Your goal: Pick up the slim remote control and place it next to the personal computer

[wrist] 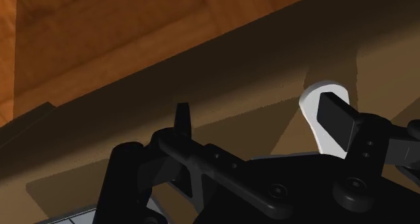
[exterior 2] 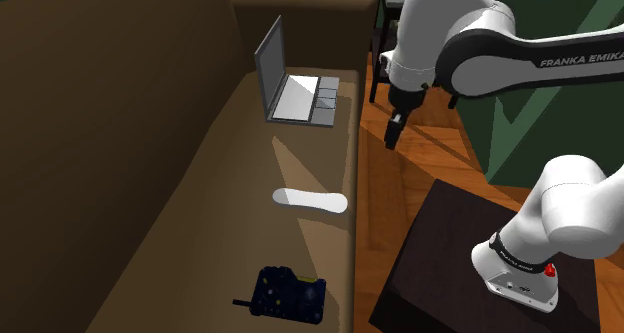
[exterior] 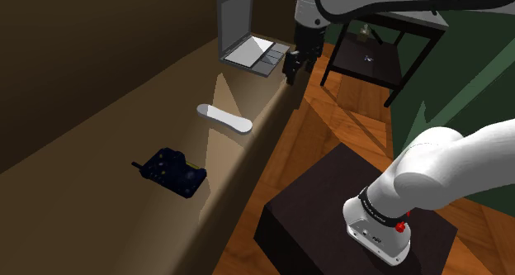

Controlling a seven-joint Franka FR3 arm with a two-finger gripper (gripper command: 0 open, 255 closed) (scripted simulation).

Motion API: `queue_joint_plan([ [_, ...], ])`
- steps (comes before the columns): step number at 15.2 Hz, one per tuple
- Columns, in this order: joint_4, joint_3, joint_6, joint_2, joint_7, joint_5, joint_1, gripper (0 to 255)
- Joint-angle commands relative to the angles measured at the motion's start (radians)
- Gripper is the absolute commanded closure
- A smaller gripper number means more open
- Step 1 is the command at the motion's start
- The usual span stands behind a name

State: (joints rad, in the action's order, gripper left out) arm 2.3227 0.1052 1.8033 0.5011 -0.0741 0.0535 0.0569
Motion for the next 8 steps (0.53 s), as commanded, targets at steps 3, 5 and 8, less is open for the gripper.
queue_joint_plan([
  [3,-0.014,0.028,0.105,-0.113,0.005,-0.011,0.026,0],
  [5,-0.033,0.040,0.152,-0.176,0.009,-0.012,0.036,0],
  [8,-0.068,0.060,0.217,-0.273,0.013,-0.010,0.051,0],
])
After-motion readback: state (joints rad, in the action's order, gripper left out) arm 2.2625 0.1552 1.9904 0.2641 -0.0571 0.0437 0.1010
